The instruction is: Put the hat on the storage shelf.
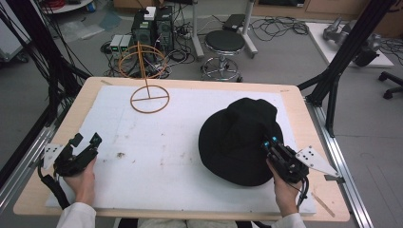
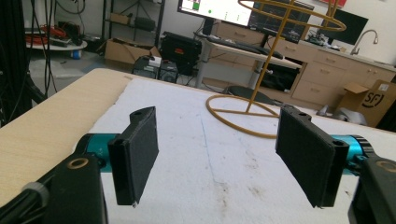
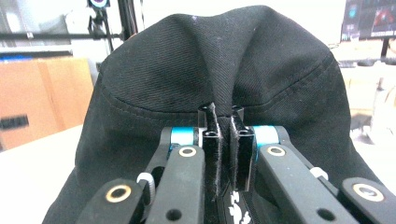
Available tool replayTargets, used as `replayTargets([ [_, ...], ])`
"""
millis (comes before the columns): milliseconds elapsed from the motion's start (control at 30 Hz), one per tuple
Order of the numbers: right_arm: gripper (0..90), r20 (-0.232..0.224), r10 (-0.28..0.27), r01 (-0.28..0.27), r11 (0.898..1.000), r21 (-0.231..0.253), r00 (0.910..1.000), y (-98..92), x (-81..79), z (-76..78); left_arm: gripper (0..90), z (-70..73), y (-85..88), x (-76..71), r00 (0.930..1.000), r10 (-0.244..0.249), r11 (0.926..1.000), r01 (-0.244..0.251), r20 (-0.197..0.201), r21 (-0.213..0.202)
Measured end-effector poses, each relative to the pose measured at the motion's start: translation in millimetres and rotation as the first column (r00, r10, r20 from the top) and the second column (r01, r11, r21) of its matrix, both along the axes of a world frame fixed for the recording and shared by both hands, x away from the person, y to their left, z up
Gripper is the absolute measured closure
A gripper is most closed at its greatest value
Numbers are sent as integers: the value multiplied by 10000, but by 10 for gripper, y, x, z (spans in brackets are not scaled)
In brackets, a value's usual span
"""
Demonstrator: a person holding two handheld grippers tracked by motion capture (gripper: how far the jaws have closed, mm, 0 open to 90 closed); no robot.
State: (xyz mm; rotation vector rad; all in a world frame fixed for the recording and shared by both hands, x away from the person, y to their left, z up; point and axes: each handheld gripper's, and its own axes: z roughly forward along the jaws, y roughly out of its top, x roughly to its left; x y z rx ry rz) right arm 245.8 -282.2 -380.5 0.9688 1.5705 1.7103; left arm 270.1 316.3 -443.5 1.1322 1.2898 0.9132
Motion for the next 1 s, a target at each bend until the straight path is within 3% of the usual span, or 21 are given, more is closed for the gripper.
replayTargets([
  [200, 865, 746, 44, -105, 9967, 804, 9972, 122, 168, 131, 299, -4, -5, 15, 10000, -31, 10000, 31, -37, -6],
  [233, 865, 1047, 45, -154, 9945, 1037, 9945, 192, 228, 177, 299, -4, -6, 18, 10000, -22, 10000, 22, -25, 6],
  [333, 864, 1192, 123, -274, 9917, 1259, 9928, 265, 293, 228, 299, -2, -12, 18, 10000, -4, 10000, 4, -13, -3],
  [367, 864, 1286, 349, -554, 9856, 1597, 9911, 342, 357, 284, 299, 0, -13, 15, 10000, -3, 10000, 3, -3, 10],
  [433, 865, 1498, 466, -734, 9812, 1786, 9876, 425, 416, 354, 299, 1, -15, 15, 10000, 7, 10000, -7, 23, 32],
  [600, 865, 1826, 545, -886, 9790, 1838, 9817, 596, 544, 500, 299, -2, -10, 26, 10000, -9, 10000, 9, 30, 21],
  [700, 865, 1946, 659, -1010, 9791, 1766, 9787, 777, 699, 614, 298, -1, -6, 23, 10000, -5, 10000, 5, -1, 1],
  [900, 865, 1811, 725, -1080, 9749, 1944, 9808, 998, 902, 698, 298, 5, -5, 18, 9999, 13, 10000, -13, 103, 11],
  [1000, 864, 1884, 642, -994, 9779, 1837, 9800, 1137, 1012, 764, 297, 12, -8, 19, 9999, -11, 9997, 7, 153, 240],
])
